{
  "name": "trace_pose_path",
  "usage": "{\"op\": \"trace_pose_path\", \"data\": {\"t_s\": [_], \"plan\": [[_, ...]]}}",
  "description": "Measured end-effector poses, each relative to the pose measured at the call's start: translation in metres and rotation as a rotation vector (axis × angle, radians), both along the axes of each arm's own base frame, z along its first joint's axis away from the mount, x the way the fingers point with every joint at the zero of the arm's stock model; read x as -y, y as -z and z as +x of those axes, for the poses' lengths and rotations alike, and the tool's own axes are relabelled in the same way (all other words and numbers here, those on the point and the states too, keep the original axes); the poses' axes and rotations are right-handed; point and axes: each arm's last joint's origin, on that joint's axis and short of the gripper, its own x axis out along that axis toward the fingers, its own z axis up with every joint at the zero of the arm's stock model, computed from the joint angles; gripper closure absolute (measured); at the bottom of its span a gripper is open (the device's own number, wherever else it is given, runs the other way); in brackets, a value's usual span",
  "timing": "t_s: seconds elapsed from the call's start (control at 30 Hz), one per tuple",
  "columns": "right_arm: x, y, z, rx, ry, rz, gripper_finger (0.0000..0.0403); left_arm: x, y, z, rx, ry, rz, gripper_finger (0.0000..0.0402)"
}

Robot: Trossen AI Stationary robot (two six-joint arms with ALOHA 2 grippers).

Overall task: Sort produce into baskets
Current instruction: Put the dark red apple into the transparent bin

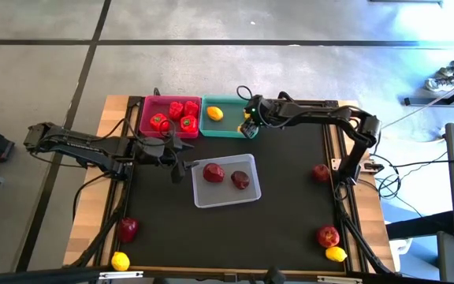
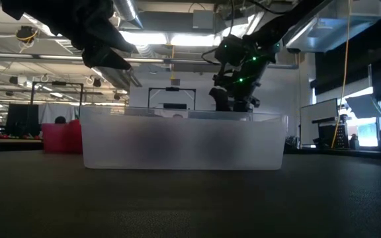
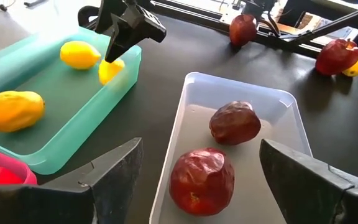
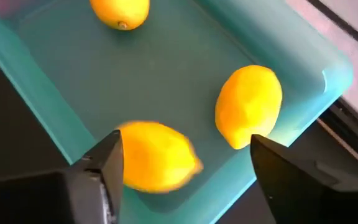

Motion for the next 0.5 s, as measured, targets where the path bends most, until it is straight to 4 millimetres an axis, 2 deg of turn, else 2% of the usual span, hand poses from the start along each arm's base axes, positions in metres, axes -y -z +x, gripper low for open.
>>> {"op": "trace_pose_path", "data": {"t_s": [0.1,0.23,0.4,0.5], "plan": [[-0.008,-0.012,0.001,0.026,-0.047,-0.026,0.0113,0.001,0.0,0.0,-0.001,0.011,0.0,0.0084],[-0.032,-0.038,0.0,0.084,-0.114,-0.057,0.0103,0.009,0.0,0.0,0.002,0.049,-0.009,0.0084],[-0.08,-0.069,-0.003,0.143,-0.242,-0.073,0.0102,0.021,0.0,-0.001,0.012,0.086,-0.056,0.0084],[-0.111,-0.077,-0.002,0.159,-0.328,-0.08,0.0102,0.029,0.001,0.0,0.012,0.11,-0.077,0.0084]]}}
